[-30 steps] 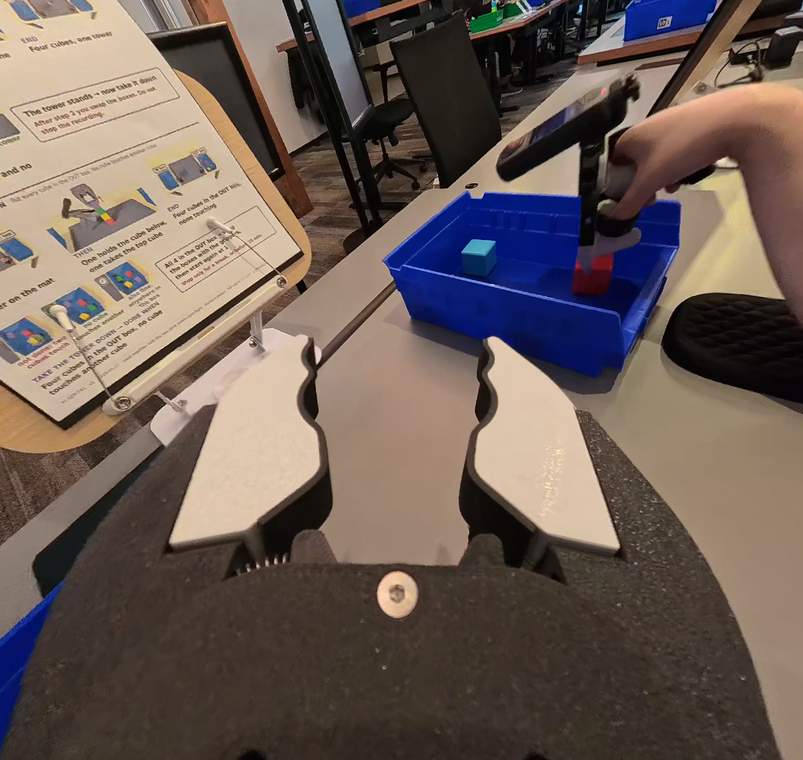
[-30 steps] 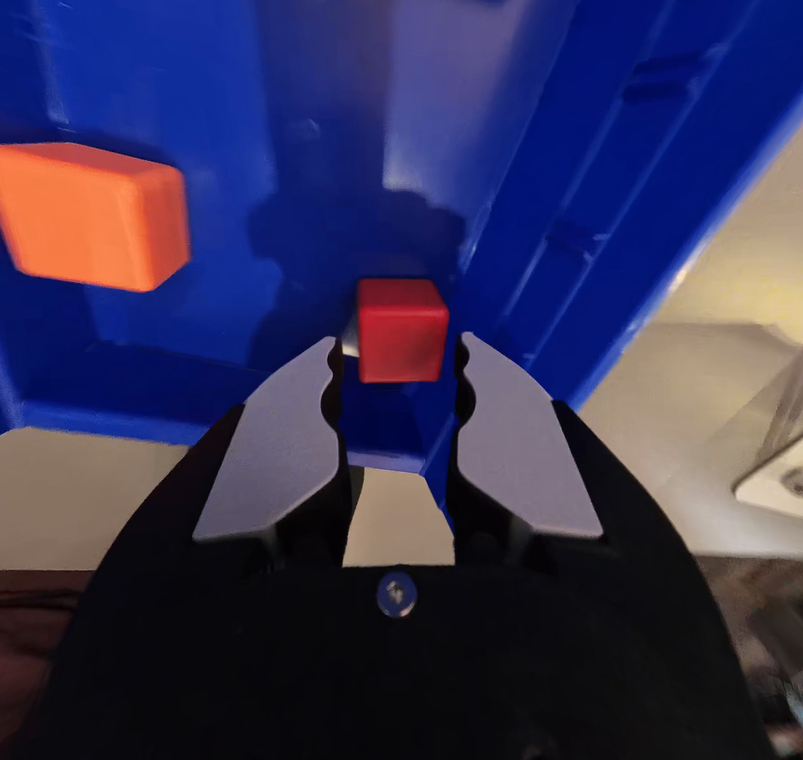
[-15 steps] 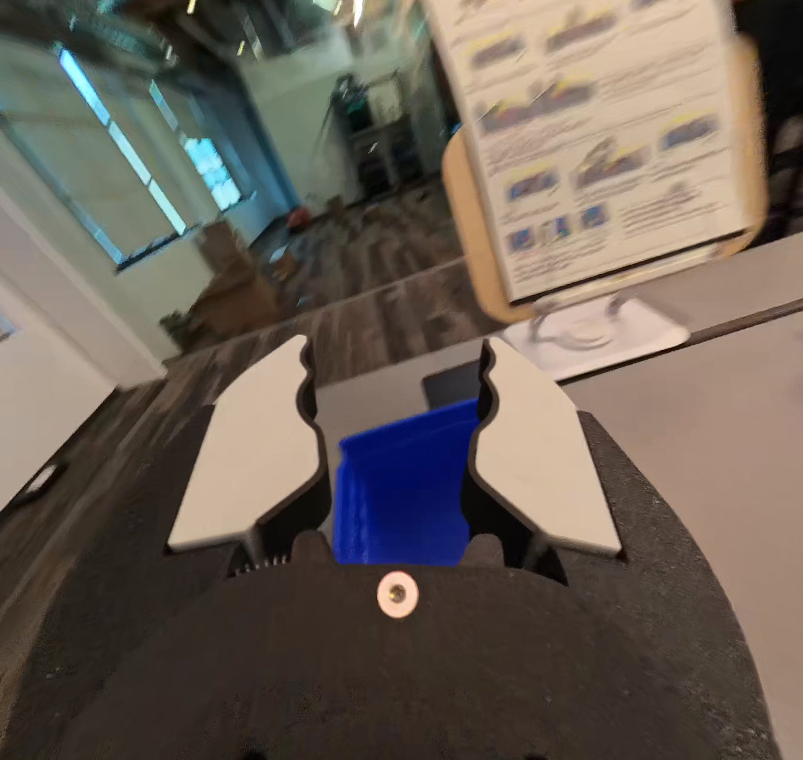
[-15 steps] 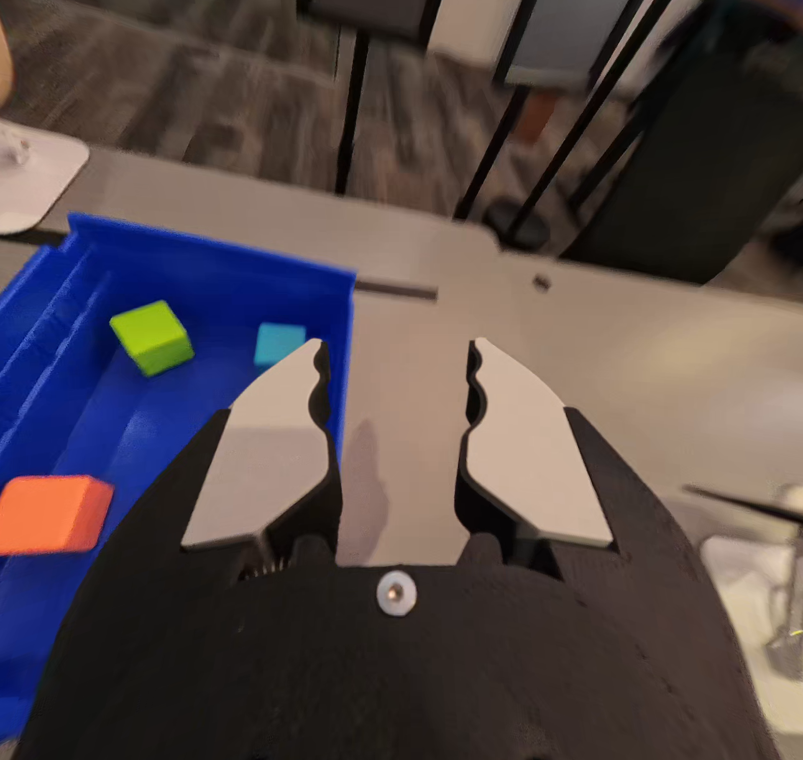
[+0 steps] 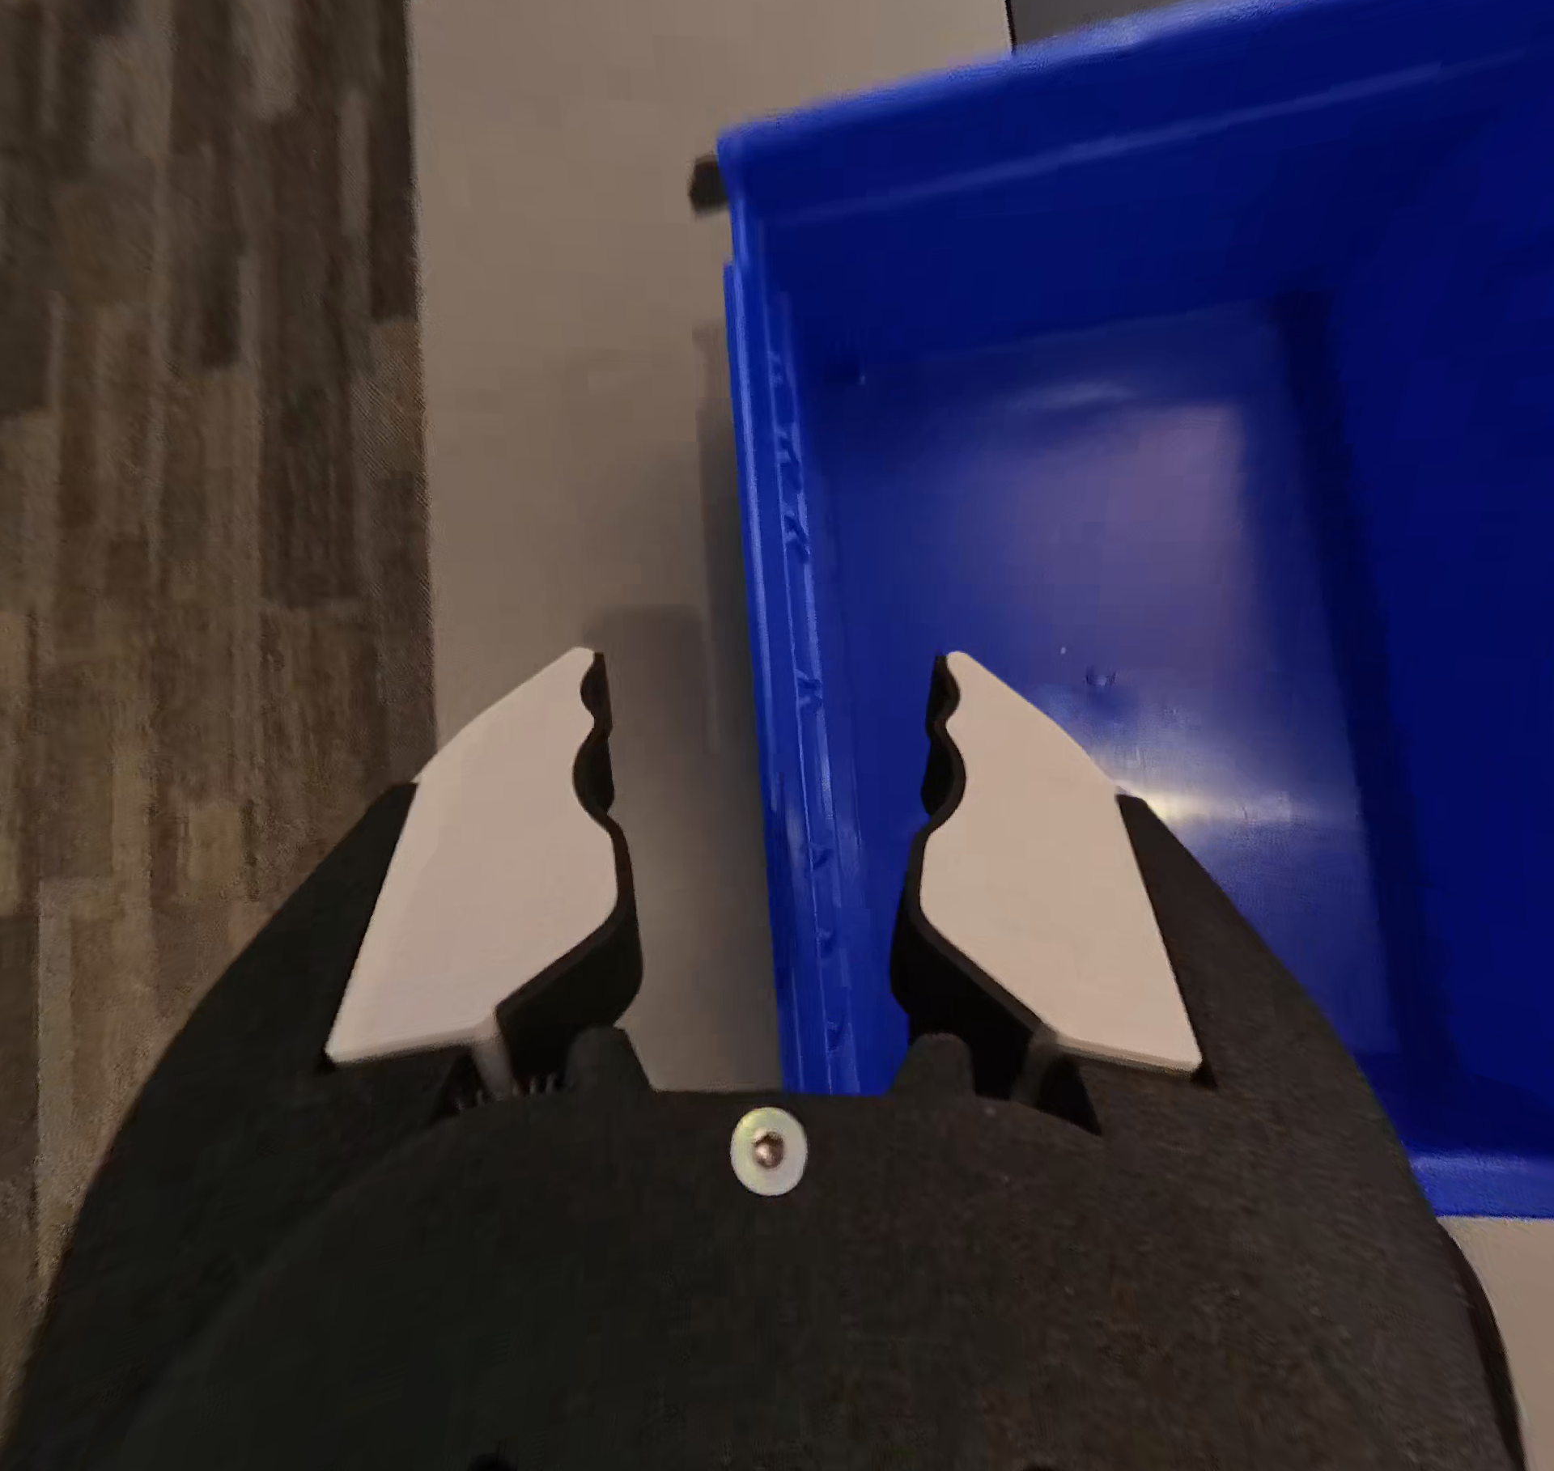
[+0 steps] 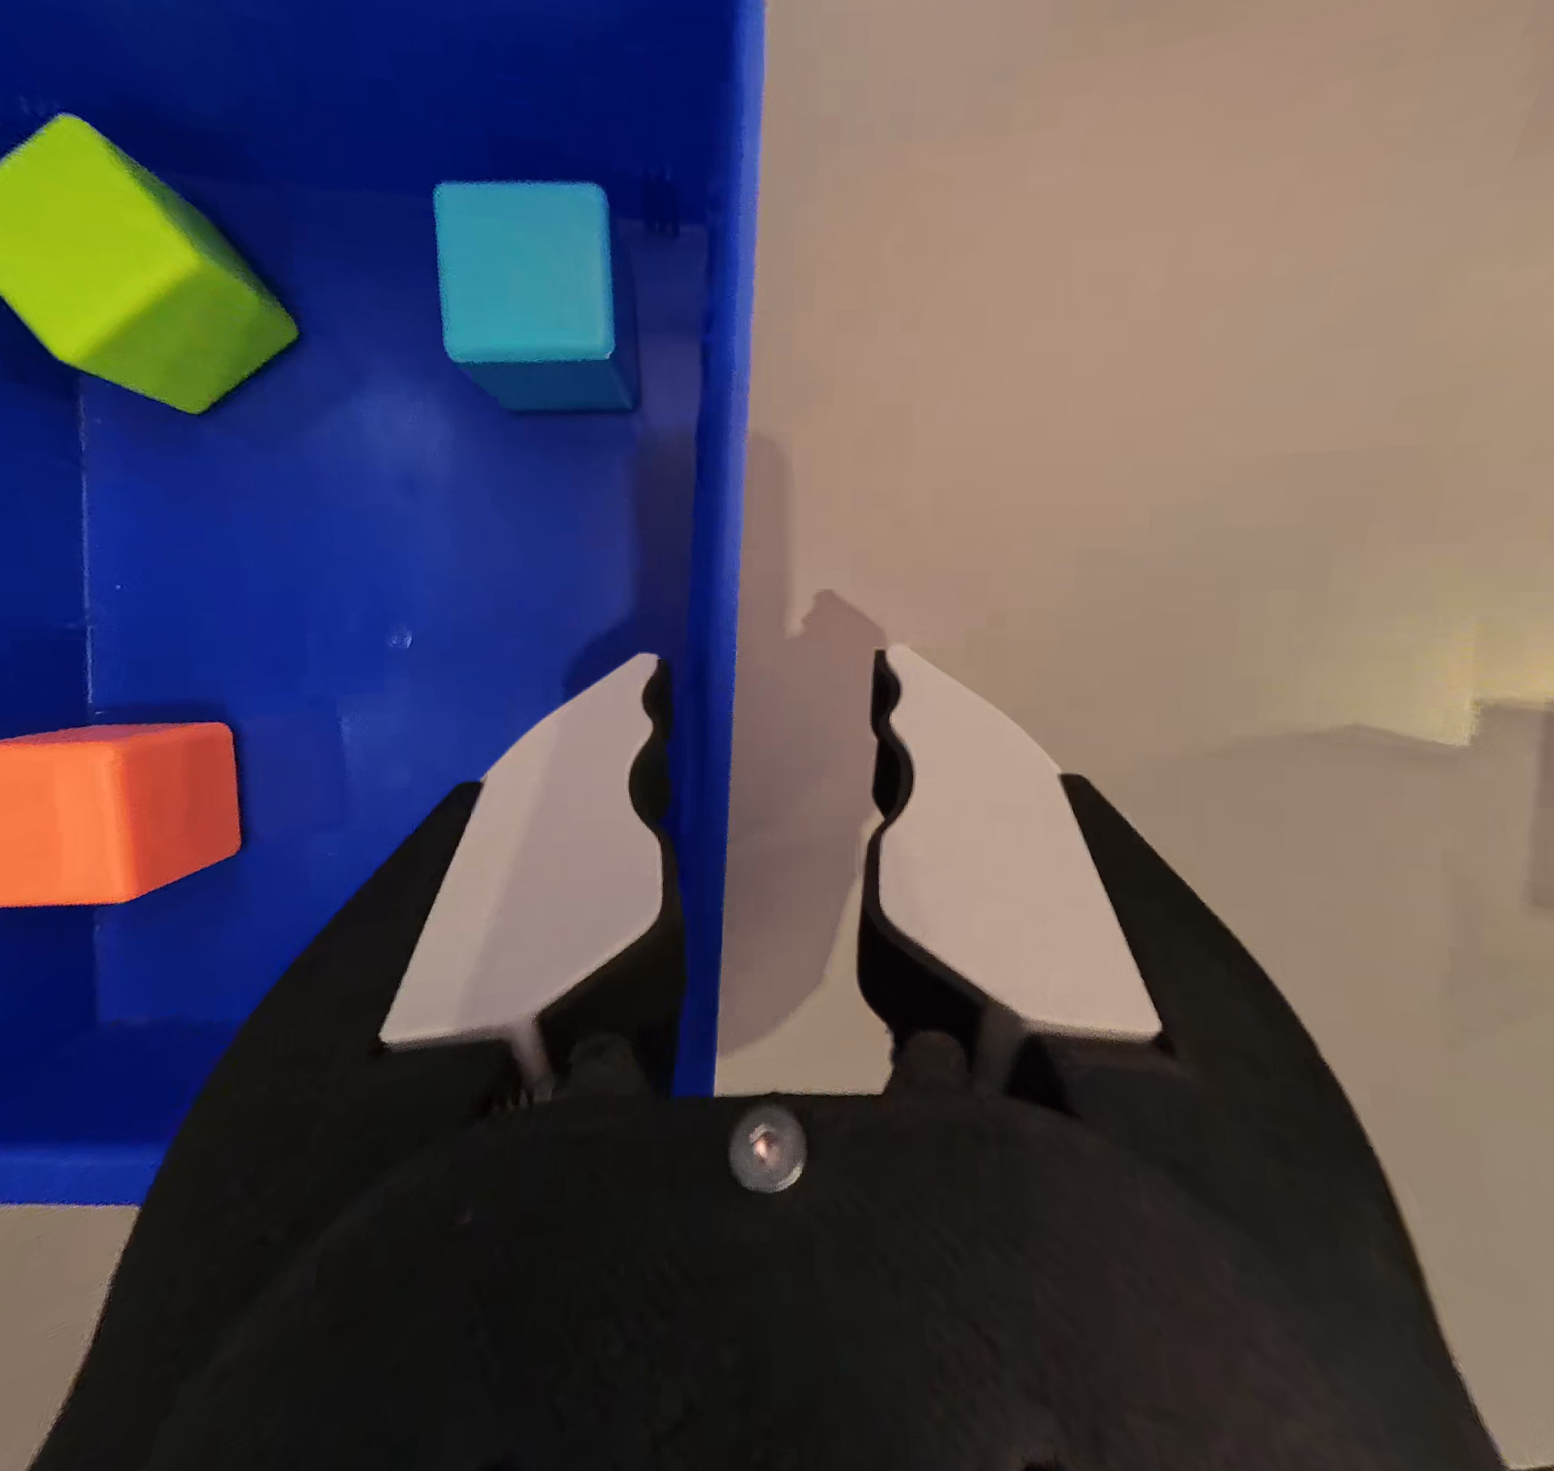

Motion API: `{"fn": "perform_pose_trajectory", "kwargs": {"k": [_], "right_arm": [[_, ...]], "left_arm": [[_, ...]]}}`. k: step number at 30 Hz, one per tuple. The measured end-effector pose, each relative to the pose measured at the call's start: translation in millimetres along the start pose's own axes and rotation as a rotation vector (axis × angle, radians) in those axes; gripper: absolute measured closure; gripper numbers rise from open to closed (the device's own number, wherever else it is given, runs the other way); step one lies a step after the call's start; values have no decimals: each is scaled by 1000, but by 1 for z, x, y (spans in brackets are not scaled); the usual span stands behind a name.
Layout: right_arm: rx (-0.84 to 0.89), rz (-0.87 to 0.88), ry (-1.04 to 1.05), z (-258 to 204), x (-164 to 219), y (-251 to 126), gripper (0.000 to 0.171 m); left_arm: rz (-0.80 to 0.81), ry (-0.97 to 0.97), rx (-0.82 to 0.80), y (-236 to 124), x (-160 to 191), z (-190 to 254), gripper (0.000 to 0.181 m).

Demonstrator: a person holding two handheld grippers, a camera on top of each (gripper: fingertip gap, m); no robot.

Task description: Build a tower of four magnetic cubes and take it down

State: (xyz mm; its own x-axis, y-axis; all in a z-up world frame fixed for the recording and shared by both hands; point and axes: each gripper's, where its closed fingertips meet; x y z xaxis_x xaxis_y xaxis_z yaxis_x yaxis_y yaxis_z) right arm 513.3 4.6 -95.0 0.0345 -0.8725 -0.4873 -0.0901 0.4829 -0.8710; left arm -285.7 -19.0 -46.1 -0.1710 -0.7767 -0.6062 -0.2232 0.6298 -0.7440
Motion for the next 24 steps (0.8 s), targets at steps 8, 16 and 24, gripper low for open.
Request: {"fn": "perform_pose_trajectory", "kwargs": {"k": [8,16,24], "right_arm": [[-146,-69,28,-19,7,11,163],[-214,-124,-91,-49,9,12,163],[-241,-211,-119,-117,4,19,163]], "left_arm": [[-251,-90,109,30,40,13,170],[-289,51,186,18,37,54,172],[-274,182,162,12,14,127,168]]}}
Point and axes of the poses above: each gripper's, where its closed fingertips meet, y out along the fingers, x out of its underside, z = x × y across the jaws, and after that the axes turned 7 degrees about -x, right-handed
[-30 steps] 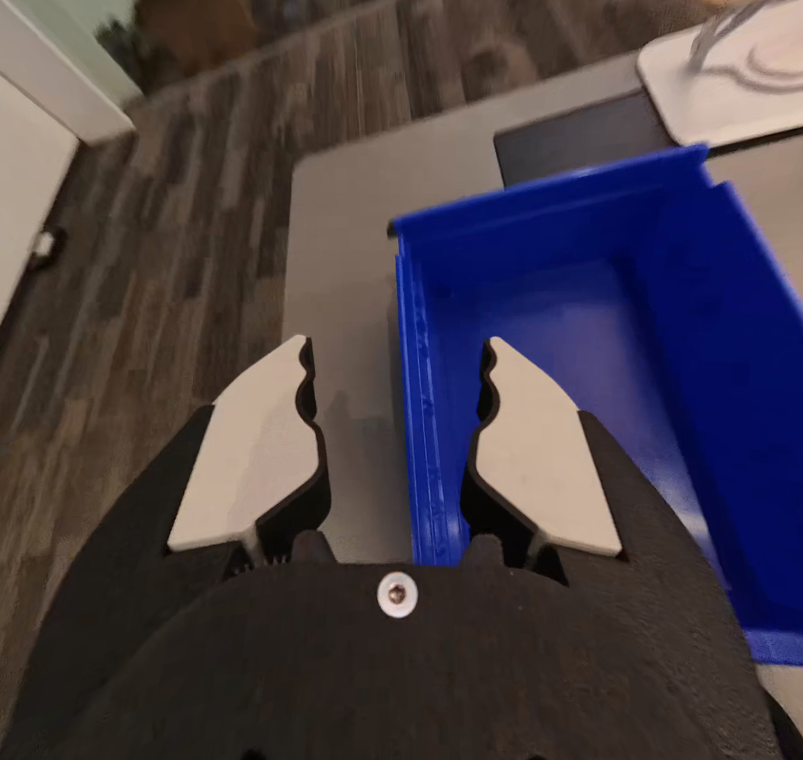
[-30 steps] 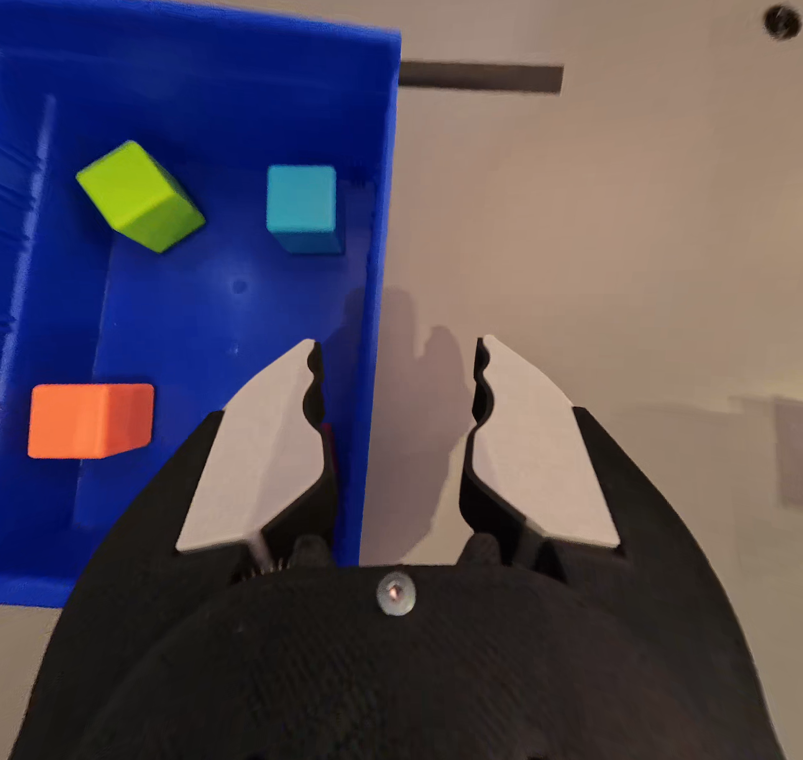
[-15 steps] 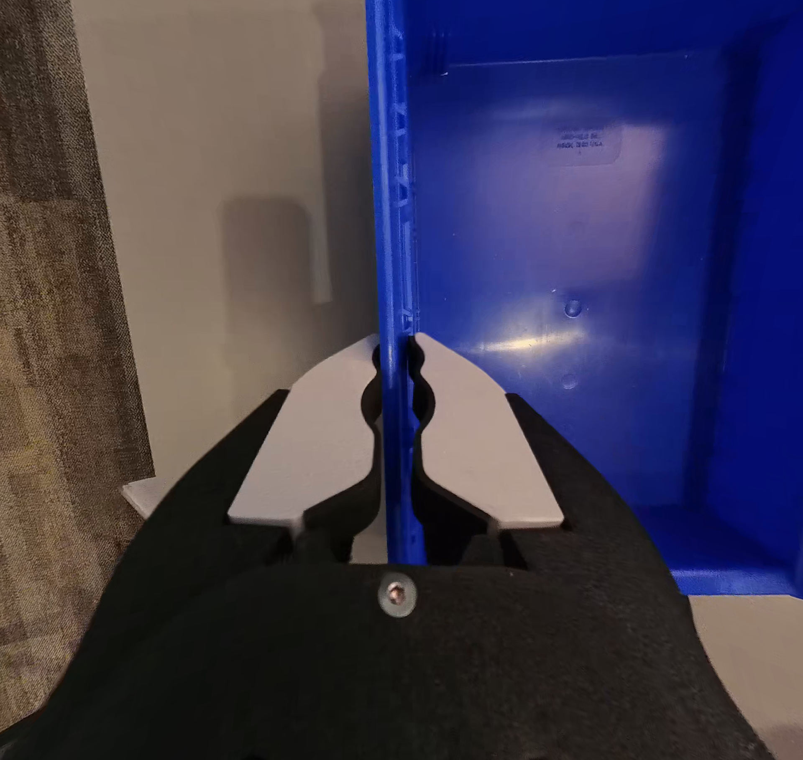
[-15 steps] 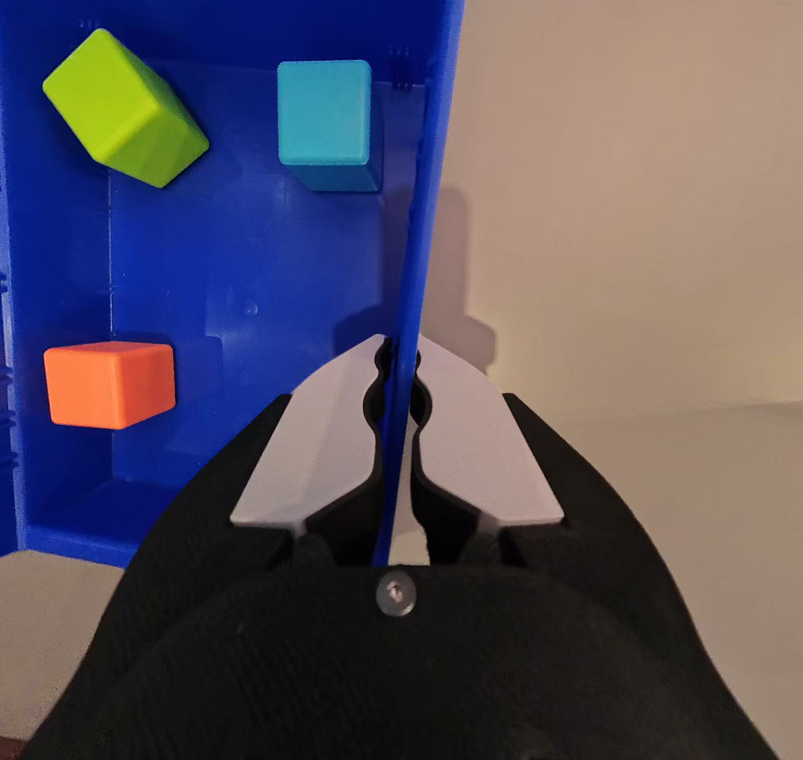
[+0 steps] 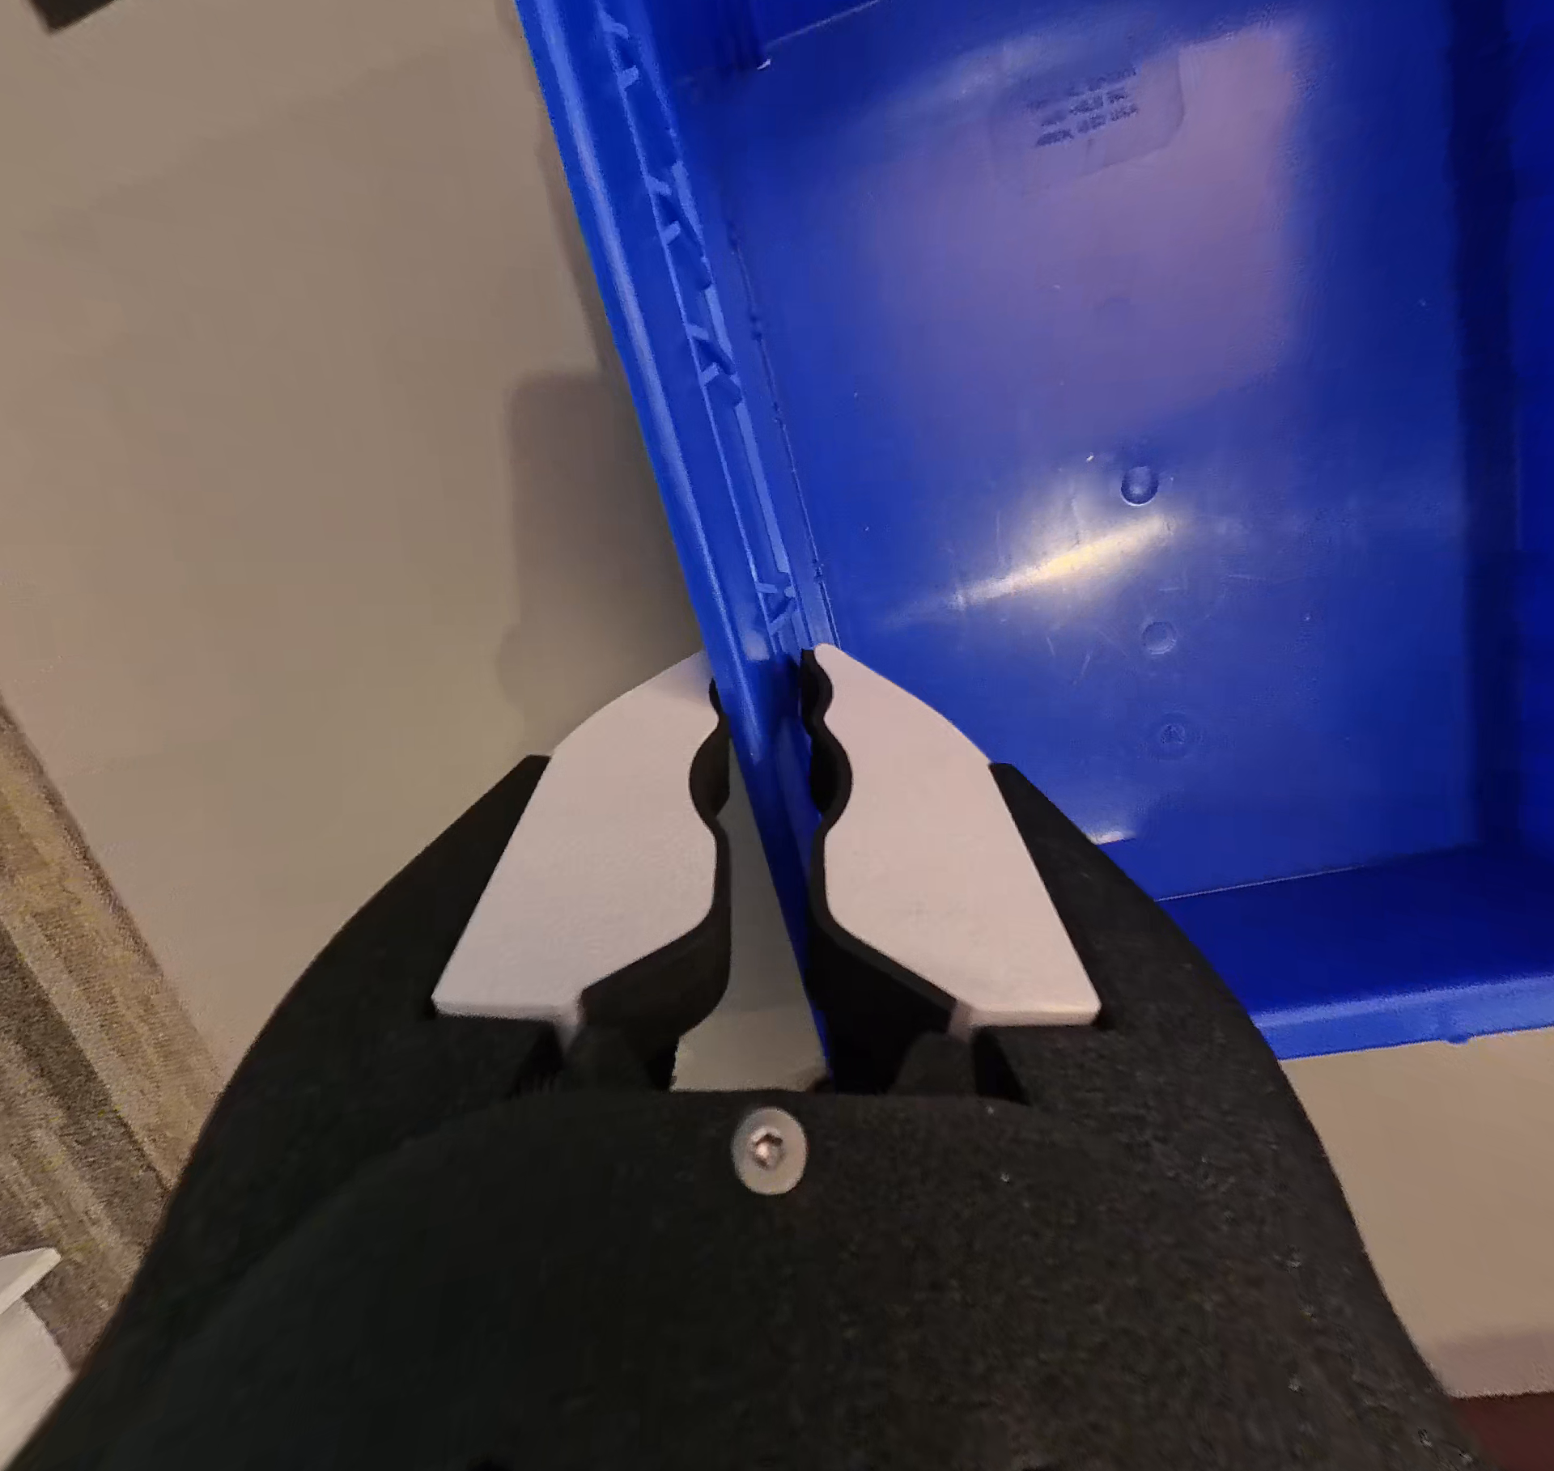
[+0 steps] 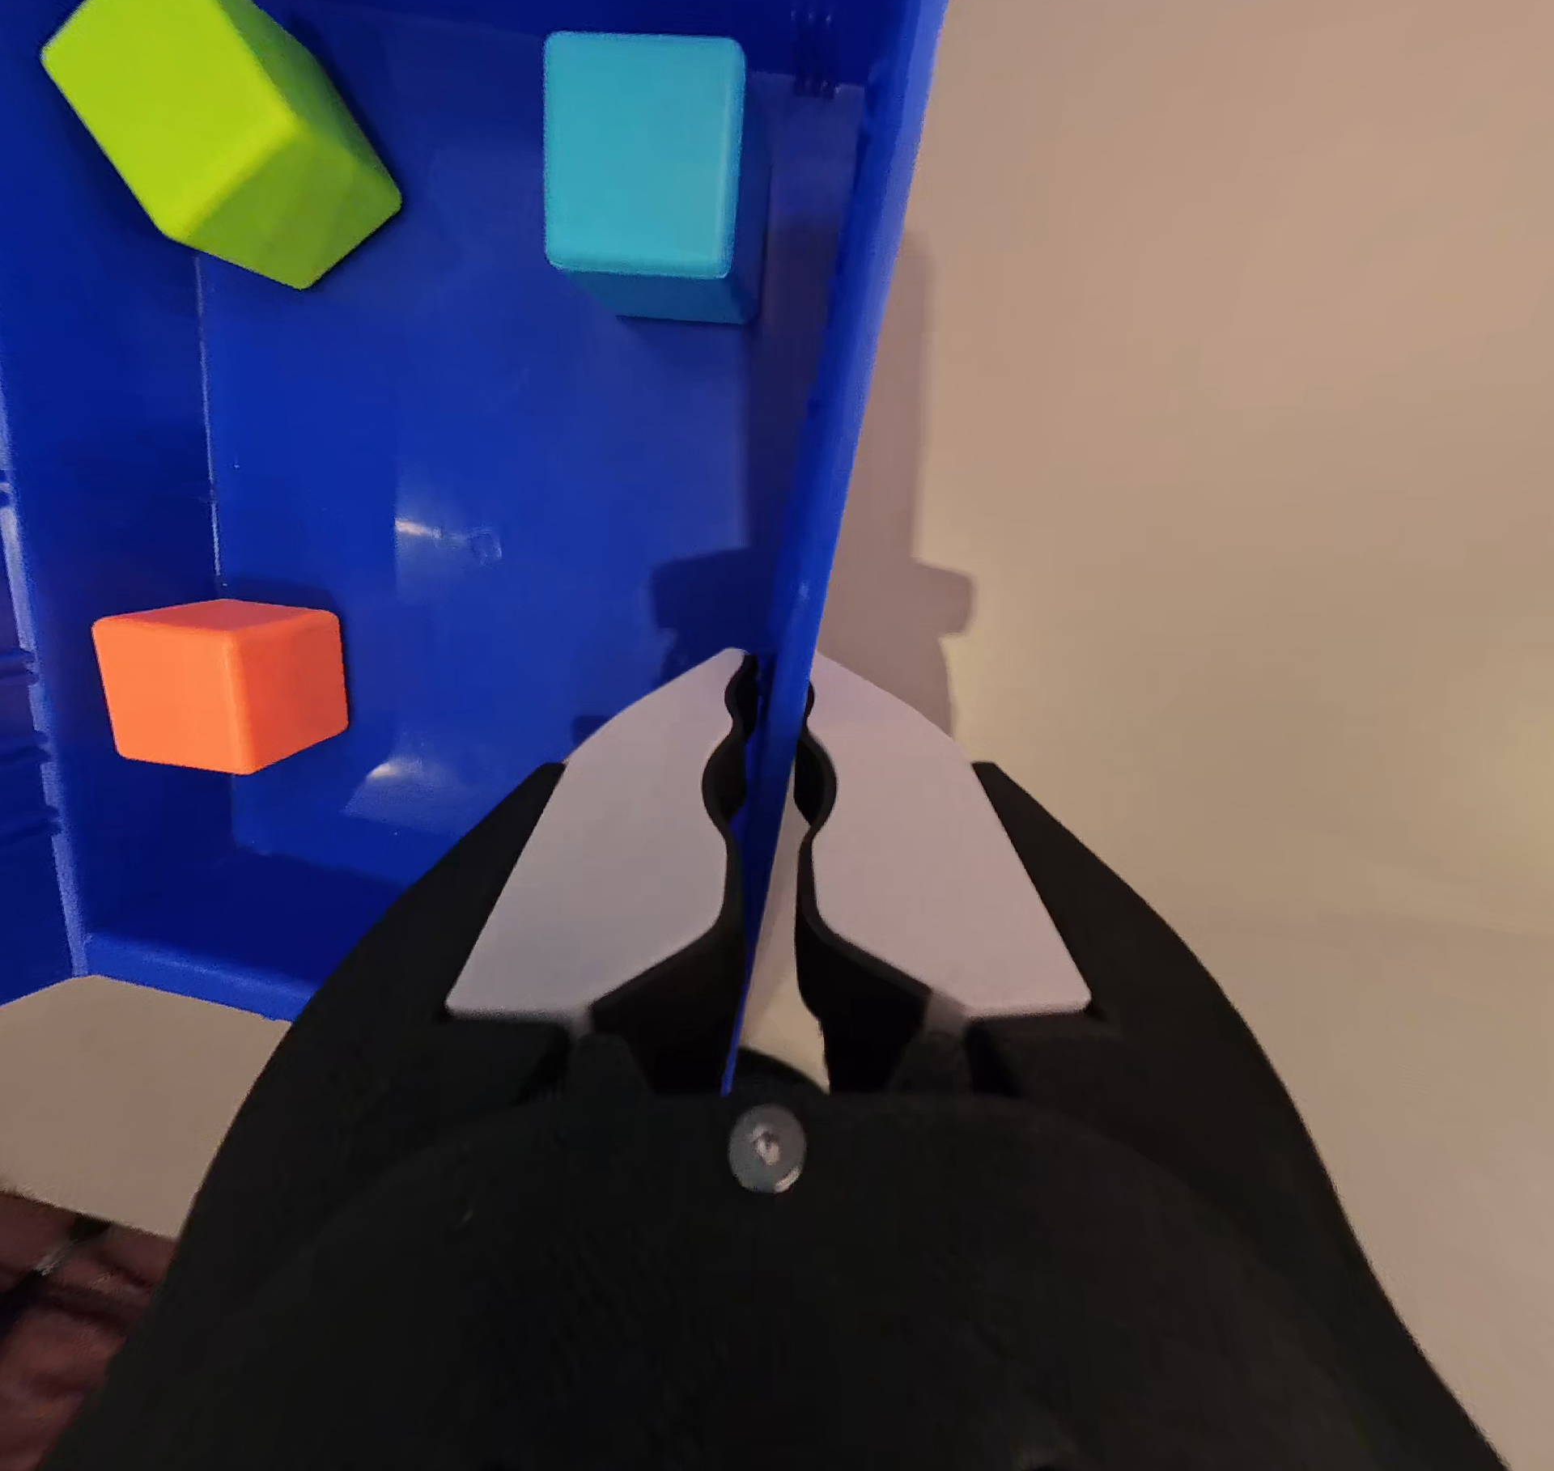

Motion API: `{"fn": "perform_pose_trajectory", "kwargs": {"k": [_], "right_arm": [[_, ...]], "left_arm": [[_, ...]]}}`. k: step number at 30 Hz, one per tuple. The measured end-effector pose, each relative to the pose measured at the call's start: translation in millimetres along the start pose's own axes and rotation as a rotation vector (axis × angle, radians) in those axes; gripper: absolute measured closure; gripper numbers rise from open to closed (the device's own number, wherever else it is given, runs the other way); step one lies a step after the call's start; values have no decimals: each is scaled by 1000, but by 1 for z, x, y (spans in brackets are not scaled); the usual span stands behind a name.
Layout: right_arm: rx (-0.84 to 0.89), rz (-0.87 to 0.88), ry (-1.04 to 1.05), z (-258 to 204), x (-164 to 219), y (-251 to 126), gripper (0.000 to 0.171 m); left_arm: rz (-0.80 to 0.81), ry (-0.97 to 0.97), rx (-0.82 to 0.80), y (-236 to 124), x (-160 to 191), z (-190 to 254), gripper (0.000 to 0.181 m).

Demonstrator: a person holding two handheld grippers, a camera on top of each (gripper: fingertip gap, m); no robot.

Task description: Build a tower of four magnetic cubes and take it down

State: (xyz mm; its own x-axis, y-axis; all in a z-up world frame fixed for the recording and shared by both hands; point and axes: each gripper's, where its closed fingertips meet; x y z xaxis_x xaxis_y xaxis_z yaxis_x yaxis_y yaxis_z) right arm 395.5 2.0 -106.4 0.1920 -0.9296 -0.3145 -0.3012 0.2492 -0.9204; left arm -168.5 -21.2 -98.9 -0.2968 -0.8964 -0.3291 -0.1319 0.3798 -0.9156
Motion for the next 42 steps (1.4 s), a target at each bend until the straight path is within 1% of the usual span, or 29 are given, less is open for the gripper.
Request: {"fn": "perform_pose_trajectory", "kwargs": {"k": [2,6,9,13,15,16,19,23,24,26,27,30,33,36,38,39,42], "right_arm": [[11,-40,1,-18,0,4,164],[-33,-109,-34,-56,4,13,163],[17,-138,-97,-65,4,16,160],[86,-146,-142,-60,-1,26,152],[98,-185,-113,-55,3,31,152],[101,-197,-102,-53,5,33,152],[99,-199,-78,-46,6,32,153],[116,-208,-41,-27,11,25,153],[110,-201,-23,-21,12,24,153],[73,-181,31,-13,13,21,162],[44,-173,56,-11,13,21,162],[-17,-162,77,-9,15,20,162],[-31,-162,83,-9,15,20,163],[-66,-169,99,-7,13,20,163],[-91,-170,96,-2,9,20,164],[-108,-168,97,1,8,20,164],[-149,-186,96,13,9,16,164]], "left_arm": [[-3,37,-6,-2,-4,18,167],[-11,150,-74,-6,-8,42,157],[-2,207,-96,-8,-11,56,151],[47,220,-25,-11,-19,79,151],[52,216,8,-13,-20,88,149],[52,218,-1,-13,-20,89,149],[60,229,12,-15,-21,97,147],[98,227,102,-20,-26,123,145],[110,230,122,-22,-27,131,144],[128,232,166,-25,-30,146,141],[134,238,169,-26,-30,151,139],[143,283,154,-26,-31,154,130],[150,238,299,-35,-34,161,118],[232,180,422,-62,-43,150,120],[323,159,481,-89,-48,137,114],[368,149,481,-101,-50,125,113],[465,88,394,-126,-44,72,114]]}}
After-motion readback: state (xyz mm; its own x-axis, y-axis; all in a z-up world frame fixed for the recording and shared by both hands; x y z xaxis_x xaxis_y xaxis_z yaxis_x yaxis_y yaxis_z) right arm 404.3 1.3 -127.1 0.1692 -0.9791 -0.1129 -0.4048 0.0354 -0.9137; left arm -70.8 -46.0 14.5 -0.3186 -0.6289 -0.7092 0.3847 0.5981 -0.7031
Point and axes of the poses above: each gripper's, where its closed fingertips meet, y out along the fingers, x out of its underside, z = x × y across the jaws, and after that the axes turned 7 degrees about -x, right-handed
